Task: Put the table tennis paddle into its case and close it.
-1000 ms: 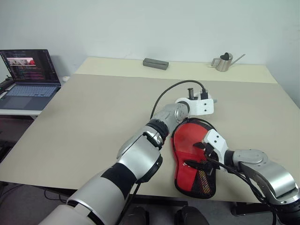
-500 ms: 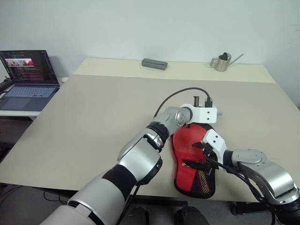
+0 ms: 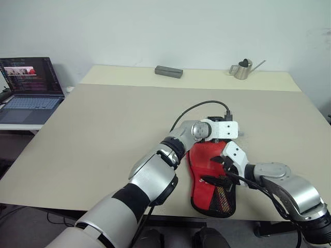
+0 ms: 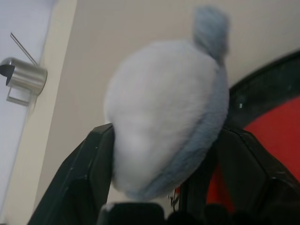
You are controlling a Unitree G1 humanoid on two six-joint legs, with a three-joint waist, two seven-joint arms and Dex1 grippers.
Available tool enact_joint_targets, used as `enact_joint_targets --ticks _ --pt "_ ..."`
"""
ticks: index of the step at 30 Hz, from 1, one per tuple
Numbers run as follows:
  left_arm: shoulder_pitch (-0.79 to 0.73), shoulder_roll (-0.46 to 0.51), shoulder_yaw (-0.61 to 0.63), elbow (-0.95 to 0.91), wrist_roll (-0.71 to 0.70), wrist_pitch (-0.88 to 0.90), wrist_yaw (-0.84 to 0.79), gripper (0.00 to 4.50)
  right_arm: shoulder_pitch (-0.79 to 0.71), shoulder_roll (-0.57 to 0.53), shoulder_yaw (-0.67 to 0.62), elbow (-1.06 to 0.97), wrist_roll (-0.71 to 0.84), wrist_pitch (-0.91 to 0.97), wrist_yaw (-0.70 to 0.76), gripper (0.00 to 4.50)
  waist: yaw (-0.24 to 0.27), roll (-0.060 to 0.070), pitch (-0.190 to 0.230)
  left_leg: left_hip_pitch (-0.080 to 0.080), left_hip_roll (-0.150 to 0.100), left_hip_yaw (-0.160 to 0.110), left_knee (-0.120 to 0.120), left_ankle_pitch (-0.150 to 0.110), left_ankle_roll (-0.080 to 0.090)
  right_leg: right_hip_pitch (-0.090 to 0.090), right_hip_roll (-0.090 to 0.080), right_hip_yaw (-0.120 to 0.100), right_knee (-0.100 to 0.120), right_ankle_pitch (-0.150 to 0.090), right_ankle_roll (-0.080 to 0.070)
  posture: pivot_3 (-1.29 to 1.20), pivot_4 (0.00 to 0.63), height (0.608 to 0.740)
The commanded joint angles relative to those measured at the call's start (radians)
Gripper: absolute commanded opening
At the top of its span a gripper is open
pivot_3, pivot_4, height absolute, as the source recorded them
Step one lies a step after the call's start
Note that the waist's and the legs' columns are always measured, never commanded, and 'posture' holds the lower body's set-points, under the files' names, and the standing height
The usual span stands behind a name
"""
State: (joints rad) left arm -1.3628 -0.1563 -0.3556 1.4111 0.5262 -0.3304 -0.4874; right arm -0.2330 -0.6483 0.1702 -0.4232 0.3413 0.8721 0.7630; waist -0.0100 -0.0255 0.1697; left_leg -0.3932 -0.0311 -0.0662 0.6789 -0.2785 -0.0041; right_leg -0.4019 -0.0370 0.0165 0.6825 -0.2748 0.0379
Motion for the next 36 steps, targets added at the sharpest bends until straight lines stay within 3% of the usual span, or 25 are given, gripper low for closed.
enact_joint_targets --ticks 1,11,16,20,27,36 --pt "-0.079 -0.001 0.056 -0.060 -0.073 -0.064 -0.091 3.30 0.013 0.005 0.051 0.066 -0.001 0.010 0.015 4.50 -0.001 0.000 0.000 0.000 0.000 0.000 0.000 0.000 0.000 0.000 0.000 0.000 0.000 0.000 0.000 0.00 0.150 0.740" --pt "-0.054 0.169 0.103 -0.080 -0.131 -0.089 -0.195 3.30 -0.051 0.035 0.088 0.158 -0.023 -0.051 0.042 4.50 -0.027 0.000 0.000 0.015 0.002 0.000 -0.003 0.000 0.000 0.014 0.002 0.000 -0.002 -0.003 0.005 0.00 0.150 0.740" --pt "-0.030 0.250 0.213 -0.121 -0.281 -0.076 -0.428 3.30 -0.064 0.044 0.100 0.189 -0.031 -0.077 0.051 4.50 -0.027 -0.001 0.000 0.015 0.002 0.000 -0.002 0.000 0.000 0.014 0.002 0.000 -0.001 0.000 0.000 0.00 0.150 0.740" --pt "0.037 0.339 0.299 -0.202 -0.433 -0.053 -0.744 3.30 -0.075 0.053 0.101 0.213 -0.033 -0.098 0.050 4.50 -0.032 0.000 0.000 0.015 0.003 0.001 -0.002 0.000 0.000 0.013 0.002 0.000 -0.001 0.000 0.000 0.00 0.150 0.740" --pt "0.286 0.502 0.289 -0.546 -0.569 0.119 -1.034 3.30 -0.089 0.057 0.095 0.242 -0.033 -0.133 0.061 4.50 -0.040 0.000 0.000 0.016 0.004 0.000 -0.002 0.000 0.000 0.014 0.003 0.001 -0.001 0.000 -0.001 0.00 0.150 0.740" --pt "0.519 0.622 0.285 -0.939 -0.677 0.369 -0.994 3.30 -0.113 0.052 0.042 0.263 -0.007 -0.139 0.087 4.50 -0.031 0.000 0.000 0.015 0.004 -0.001 -0.001 0.000 0.000 0.014 0.000 0.001 -0.002 0.001 -0.001 0.00 0.150 0.740"
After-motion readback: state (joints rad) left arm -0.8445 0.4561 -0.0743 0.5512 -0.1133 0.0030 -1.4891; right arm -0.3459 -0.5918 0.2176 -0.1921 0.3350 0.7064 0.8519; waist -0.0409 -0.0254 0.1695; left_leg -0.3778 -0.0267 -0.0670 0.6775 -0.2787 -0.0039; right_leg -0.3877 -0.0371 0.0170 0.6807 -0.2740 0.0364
